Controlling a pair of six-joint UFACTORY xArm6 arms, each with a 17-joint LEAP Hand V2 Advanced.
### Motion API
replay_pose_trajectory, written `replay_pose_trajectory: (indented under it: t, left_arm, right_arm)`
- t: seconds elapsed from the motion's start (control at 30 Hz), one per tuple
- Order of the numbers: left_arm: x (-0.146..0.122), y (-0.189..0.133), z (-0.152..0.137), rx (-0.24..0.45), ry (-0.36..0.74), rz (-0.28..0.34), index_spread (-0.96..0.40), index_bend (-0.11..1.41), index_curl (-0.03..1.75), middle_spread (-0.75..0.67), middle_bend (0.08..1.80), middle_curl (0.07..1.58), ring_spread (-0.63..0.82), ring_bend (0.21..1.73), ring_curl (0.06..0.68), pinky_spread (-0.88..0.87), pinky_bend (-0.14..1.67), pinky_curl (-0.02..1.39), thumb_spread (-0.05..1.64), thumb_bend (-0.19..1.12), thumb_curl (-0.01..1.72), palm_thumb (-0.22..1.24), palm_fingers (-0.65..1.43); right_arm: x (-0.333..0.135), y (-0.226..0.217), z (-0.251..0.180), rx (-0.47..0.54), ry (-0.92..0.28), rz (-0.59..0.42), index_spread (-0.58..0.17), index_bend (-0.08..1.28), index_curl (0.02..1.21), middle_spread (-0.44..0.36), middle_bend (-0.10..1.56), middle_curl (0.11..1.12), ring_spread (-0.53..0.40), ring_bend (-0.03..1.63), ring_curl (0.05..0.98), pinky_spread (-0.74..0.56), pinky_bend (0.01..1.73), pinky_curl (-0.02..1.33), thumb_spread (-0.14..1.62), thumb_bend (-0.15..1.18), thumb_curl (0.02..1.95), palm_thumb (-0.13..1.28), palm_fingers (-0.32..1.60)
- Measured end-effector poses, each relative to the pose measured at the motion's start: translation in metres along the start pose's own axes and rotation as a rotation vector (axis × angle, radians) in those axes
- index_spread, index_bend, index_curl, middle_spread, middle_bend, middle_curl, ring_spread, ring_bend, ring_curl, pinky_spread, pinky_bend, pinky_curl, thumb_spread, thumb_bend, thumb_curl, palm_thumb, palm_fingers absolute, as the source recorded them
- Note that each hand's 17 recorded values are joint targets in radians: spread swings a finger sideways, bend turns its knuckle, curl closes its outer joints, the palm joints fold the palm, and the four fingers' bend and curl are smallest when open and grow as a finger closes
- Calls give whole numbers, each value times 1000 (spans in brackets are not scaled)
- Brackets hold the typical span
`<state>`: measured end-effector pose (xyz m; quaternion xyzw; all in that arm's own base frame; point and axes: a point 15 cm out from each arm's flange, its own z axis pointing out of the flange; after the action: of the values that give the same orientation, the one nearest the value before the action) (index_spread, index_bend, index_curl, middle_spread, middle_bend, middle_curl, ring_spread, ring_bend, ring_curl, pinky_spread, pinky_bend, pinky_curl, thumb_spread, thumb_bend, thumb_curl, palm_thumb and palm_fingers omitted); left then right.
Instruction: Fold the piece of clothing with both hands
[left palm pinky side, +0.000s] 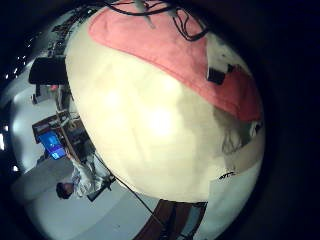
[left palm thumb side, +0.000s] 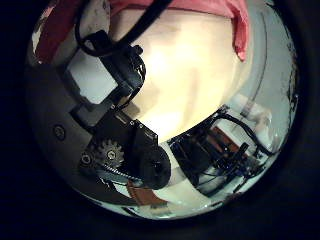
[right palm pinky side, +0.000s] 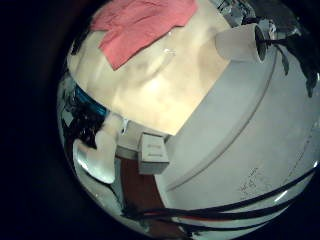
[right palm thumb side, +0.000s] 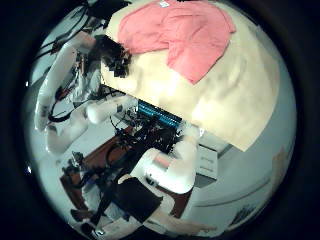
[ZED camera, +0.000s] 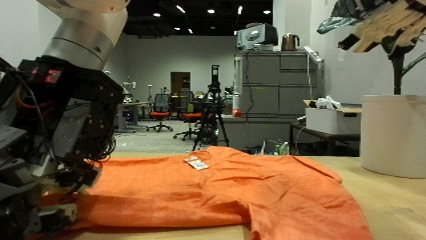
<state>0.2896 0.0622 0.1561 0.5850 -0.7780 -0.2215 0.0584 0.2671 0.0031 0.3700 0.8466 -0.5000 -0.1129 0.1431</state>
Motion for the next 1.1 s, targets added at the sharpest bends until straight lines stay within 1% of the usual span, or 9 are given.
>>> replay_pose_trajectory:
  t: [0.1, 0.17, 0.23, 0.3, 0.37, 0.43, 0.53, 0.67, 1.1]
  left_arm:
    - [-6, 3, -7, 7, -7, -4, -481, 274, 451, -518, 988, 620, -567, 828, 359, -755, 803, 437, 1428, 196, 560, 856, 1140]
    - [-9, 3, -11, 18, -10, -6, -492, 273, 471, -519, 999, 626, -569, 839, 370, -762, 811, 441, 1447, 196, 570, 849, 1132]
    - [-11, 3, -17, 24, -12, -11, -502, 272, 492, -519, 1008, 630, -570, 846, 378, -767, 813, 445, 1462, 196, 579, 843, 1122]
    - [-12, 3, -21, 28, -13, -13, -509, 268, 512, -518, 1014, 633, -571, 850, 386, -771, 817, 448, 1474, 196, 588, 838, 1116]
    - [-12, 3, -23, 31, -13, -13, -515, 262, 531, -517, 1018, 636, -571, 852, 392, -773, 820, 451, 1483, 196, 596, 833, 1111]
    - [-12, 2, -24, 30, -14, -13, -521, 255, 551, -516, 1021, 637, -571, 853, 396, -774, 823, 454, 1491, 196, 604, 830, 1108]
    - [-12, 3, -24, 27, -13, -11, -528, 244, 579, -518, 1018, 638, -571, 856, 403, -772, 824, 457, 1502, 195, 615, 823, 1101]
    - [-13, 2, -25, 23, -14, -12, -533, 225, 617, -517, 1018, 638, -573, 850, 408, -772, 826, 460, 1514, 198, 632, 821, 1098]
    - [-17, 2, -28, 19, -13, -9, -546, 180, 720, -514, 1026, 637, -576, 845, 420, -772, 828, 466, 1529, 201, 671, 810, 1091]
  right_arm:
    - [1, -3, 1, 4, 3, -2, -263, 156, 307, 98, 210, 309, 219, 276, 259, 345, 221, 317, 1083, -15, 253, 164, 253]
    - [0, -4, 6, -6, -1, -5, -258, 148, 298, 82, 215, 313, 189, 323, 268, 306, 230, 317, 1100, 1, 259, 207, 316]
    - [-4, -8, 22, -31, -8, -19, -252, 148, 290, 64, 231, 323, 140, 380, 286, 236, 237, 318, 1116, 7, 265, 266, 371]
    - [-7, -16, 45, -56, -16, -36, -250, 150, 288, 41, 249, 333, 113, 395, 294, 203, 236, 320, 1120, 12, 272, 310, 375]
    - [-9, -26, 67, -62, -15, -50, -250, 162, 291, -14, 266, 342, 90, 402, 300, 182, 233, 320, 1117, 9, 278, 352, 375]
    - [-9, -39, 83, -46, -4, -62, -251, 169, 294, -44, 273, 348, 74, 408, 303, 175, 219, 316, 1110, 1, 281, 388, 369]
    - [-10, -66, 108, -9, 19, -85, -260, 186, 304, -45, 286, 356, 56, 381, 297, 176, 188, 307, 1096, -5, 290, 454, 342]
    - [-9, -90, 144, -39, 11, -103, -273, 171, 309, -22, 260, 354, 67, 326, 279, 184, 203, 308, 1062, -17, 295, 499, 266]
    - [-20, -125, 192, -110, 10, -137, -277, 168, 300, -3, 204, 347, 81, 296, 263, 198, 212, 310, 977, -19, 310, 599, 235]
